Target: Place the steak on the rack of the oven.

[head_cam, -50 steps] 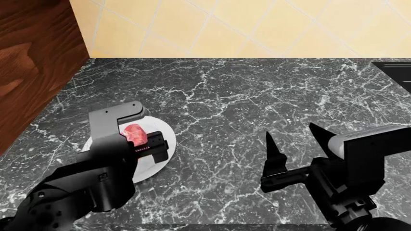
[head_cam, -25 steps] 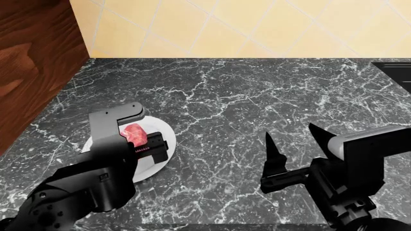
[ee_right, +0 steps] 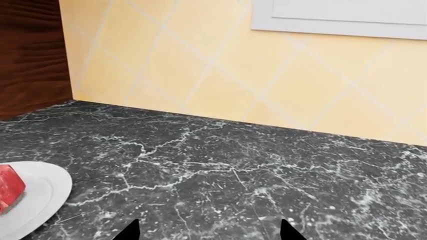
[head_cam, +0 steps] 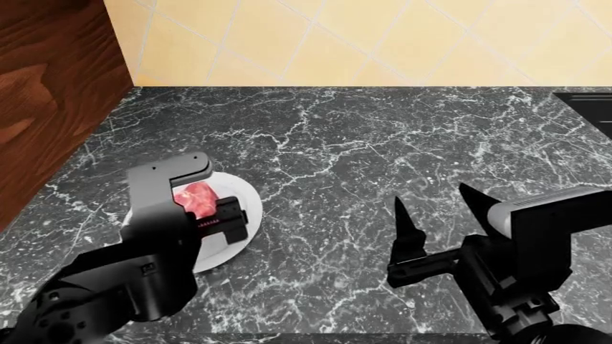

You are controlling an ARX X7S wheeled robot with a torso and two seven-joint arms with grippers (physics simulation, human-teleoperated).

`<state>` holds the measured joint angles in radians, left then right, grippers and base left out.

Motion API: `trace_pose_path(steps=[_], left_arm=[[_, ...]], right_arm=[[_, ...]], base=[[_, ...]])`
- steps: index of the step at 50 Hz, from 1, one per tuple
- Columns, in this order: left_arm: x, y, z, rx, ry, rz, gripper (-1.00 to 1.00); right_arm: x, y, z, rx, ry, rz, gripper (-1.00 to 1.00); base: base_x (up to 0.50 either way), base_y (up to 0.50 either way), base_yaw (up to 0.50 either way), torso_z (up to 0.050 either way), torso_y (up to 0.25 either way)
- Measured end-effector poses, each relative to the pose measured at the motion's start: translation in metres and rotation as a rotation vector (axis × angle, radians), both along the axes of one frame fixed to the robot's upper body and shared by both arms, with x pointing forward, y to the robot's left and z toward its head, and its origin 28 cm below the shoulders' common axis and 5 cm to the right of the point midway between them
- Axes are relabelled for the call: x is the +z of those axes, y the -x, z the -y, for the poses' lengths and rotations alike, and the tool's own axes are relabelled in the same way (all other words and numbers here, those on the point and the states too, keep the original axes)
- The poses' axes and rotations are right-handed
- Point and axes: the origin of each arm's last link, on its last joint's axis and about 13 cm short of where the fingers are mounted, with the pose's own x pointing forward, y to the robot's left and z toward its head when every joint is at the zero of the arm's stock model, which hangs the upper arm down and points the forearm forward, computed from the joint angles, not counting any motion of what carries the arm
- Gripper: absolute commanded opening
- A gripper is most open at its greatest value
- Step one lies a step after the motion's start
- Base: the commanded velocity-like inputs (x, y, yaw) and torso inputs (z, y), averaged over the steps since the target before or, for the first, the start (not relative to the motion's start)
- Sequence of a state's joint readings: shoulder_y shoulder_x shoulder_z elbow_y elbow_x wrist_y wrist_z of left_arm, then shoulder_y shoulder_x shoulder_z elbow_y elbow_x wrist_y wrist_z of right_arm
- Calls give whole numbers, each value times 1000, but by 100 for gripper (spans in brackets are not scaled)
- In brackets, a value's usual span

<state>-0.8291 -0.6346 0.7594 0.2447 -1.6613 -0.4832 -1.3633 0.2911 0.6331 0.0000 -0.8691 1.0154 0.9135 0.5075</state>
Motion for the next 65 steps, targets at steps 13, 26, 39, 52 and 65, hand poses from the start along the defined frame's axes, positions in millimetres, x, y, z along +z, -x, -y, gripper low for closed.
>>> trace_pose_path(steps=[13,26,39,52,65], left_arm=[[13,11,-4,0,-9,70,-100],[22,27,-8,-51,-35,170,-100],[19,47,-17,-185,-75,322,-100],[9,68,-31,-356,-175,459,-100],[6,77,-36,-451,-218,504,-100]], right_arm=[[2,-1,-1,1,6,12,100],[7,-1,-3,10,-7,37,100],[16,3,-5,14,0,71,100],[22,10,-9,4,20,84,100],[25,15,-12,-12,36,91,100]], base=[[0,0,0,0,0],[0,0,0,0,0],[0,0,0,0,0],[-4,0,0,0,0],[-455,0,0,0,0]])
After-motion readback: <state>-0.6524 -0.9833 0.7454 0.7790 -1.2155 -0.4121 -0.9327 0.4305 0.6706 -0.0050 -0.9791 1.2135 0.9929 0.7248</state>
